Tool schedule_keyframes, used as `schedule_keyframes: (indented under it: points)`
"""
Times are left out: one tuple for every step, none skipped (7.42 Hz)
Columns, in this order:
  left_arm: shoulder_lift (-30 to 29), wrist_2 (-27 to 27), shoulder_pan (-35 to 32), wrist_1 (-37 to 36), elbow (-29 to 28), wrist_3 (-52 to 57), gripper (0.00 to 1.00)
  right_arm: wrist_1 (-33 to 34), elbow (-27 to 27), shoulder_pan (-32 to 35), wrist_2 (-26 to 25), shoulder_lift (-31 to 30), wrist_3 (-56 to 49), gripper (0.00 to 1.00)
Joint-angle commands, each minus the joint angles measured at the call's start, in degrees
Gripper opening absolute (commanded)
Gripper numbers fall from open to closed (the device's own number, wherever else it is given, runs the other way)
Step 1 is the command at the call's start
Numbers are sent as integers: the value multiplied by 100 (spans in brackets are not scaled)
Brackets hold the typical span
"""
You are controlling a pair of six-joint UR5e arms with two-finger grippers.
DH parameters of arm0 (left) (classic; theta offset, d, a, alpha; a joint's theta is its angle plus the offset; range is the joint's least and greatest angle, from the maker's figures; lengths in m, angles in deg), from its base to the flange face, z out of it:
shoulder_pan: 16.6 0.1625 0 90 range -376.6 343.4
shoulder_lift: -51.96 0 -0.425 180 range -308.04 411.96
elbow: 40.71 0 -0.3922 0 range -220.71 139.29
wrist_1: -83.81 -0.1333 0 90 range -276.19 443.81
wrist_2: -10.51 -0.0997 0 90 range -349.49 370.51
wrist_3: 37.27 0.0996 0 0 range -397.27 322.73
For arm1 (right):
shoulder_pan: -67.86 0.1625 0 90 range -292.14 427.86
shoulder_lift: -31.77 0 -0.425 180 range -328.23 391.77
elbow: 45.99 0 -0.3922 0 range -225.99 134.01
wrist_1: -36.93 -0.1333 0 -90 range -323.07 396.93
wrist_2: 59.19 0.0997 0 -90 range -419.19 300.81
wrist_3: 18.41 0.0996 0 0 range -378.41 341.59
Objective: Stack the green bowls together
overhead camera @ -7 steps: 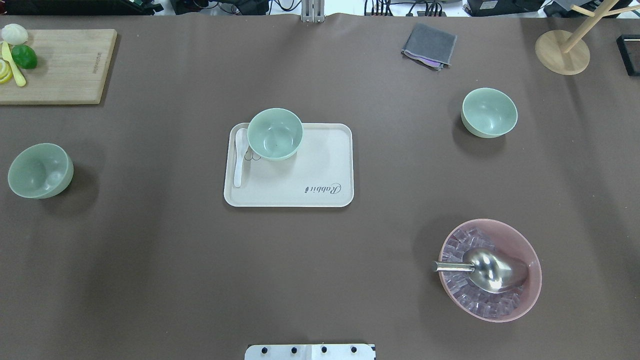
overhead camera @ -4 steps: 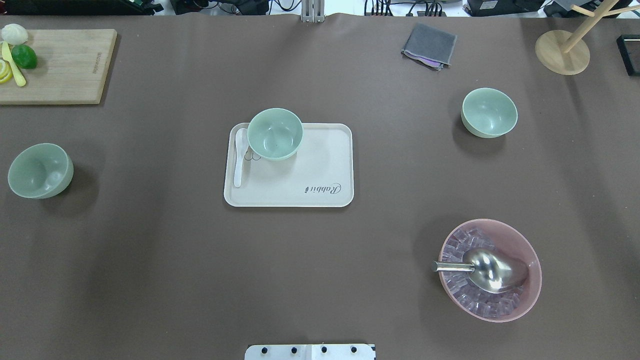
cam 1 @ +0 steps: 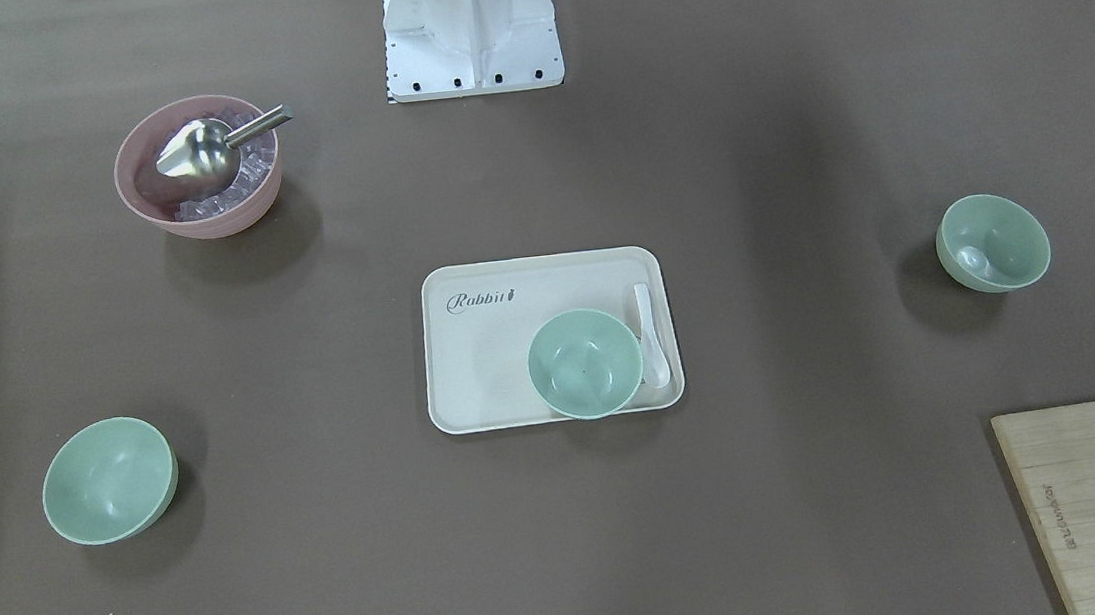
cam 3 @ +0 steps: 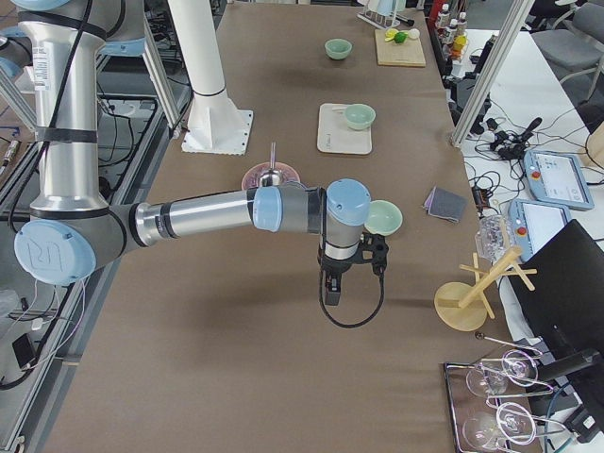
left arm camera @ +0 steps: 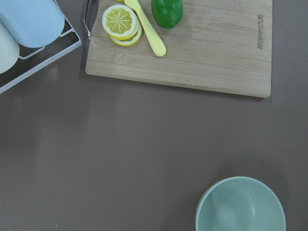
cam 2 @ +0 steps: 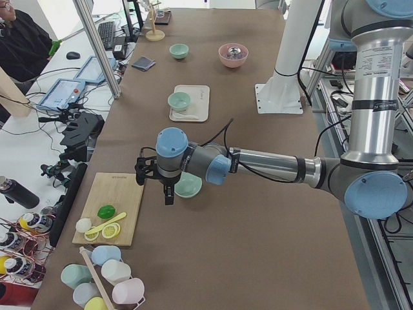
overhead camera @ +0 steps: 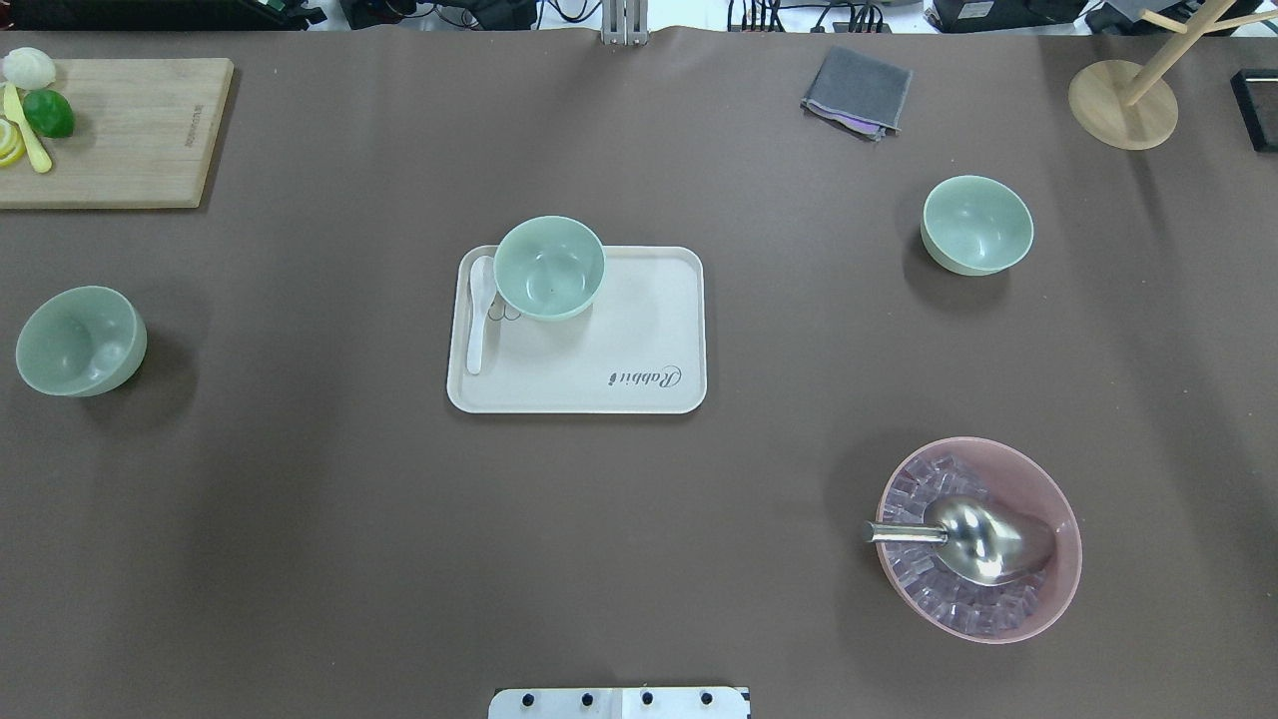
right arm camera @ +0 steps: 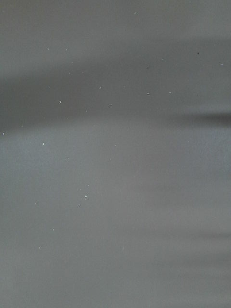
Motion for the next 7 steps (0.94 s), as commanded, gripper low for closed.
schedule_keyframes:
  points:
    - [-90, -535, 651, 21, -82, -138, 98, -2, 33, -132, -21, 87, 129, 100]
    - [-90, -757, 847, 30, -117, -130, 98, -2, 7, -203, -30, 96, 339, 100]
    - [-90, -751, 875, 152, -213, -129, 98, -11, -2, -238, -21, 96, 349, 100]
    - [-55, -751, 910, 553, -449, -138, 98, -11, -11, -265, -13, 105, 341, 100]
    - [-55, -751, 937, 1088, -825, -373, 98, -81, 6, -352, -30, 183, 341, 100]
    - [-55, -794, 1215, 1728, -1055, -967, 98, -38, 24, -414, -13, 384, 349, 100]
    - [-72, -812, 1470, 2092, -1127, -1443, 98, 24, 68, -449, 22, 516, 350, 100]
